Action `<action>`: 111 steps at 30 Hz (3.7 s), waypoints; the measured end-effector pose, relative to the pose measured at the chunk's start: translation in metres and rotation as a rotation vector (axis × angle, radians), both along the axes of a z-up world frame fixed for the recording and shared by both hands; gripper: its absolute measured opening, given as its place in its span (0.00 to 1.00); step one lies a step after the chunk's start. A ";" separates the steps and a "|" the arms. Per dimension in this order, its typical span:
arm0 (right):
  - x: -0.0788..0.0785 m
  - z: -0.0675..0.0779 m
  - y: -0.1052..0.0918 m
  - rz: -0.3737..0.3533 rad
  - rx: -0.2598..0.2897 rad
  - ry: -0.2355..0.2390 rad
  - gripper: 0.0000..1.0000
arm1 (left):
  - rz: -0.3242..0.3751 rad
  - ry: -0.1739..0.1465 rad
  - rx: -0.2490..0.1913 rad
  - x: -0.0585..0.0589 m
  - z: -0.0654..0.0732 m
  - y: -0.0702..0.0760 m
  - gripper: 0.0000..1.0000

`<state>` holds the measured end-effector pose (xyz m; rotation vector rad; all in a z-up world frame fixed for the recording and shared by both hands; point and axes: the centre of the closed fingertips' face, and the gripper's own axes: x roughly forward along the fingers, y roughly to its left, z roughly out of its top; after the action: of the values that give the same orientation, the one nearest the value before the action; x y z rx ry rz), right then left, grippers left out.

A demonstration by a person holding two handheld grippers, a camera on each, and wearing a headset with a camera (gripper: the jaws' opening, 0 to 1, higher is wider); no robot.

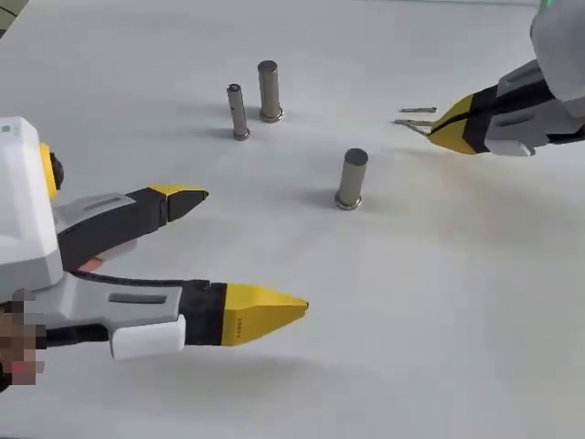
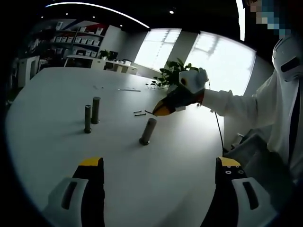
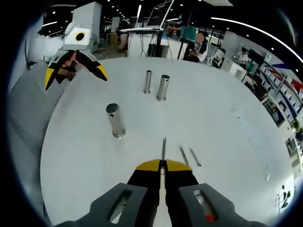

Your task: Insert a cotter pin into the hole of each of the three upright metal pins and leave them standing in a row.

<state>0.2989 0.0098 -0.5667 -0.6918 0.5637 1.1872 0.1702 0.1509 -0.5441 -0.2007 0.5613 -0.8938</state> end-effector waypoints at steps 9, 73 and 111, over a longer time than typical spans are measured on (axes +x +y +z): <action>-0.020 0.043 0.005 -0.007 0.103 -0.060 0.00 | -0.027 -0.026 -0.004 0.011 0.018 -0.005 0.84; -0.096 0.054 0.043 0.149 0.081 -0.232 0.00 | -0.189 0.334 -0.194 0.041 0.031 -0.099 0.07; -0.112 0.049 0.047 0.189 0.045 -0.214 0.00 | -0.163 0.441 -0.191 0.036 0.020 -0.100 0.01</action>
<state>0.1869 0.0570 -0.5181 -0.8355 0.2958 1.2777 0.2066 0.0510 -0.5240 -0.5397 0.9112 -1.0697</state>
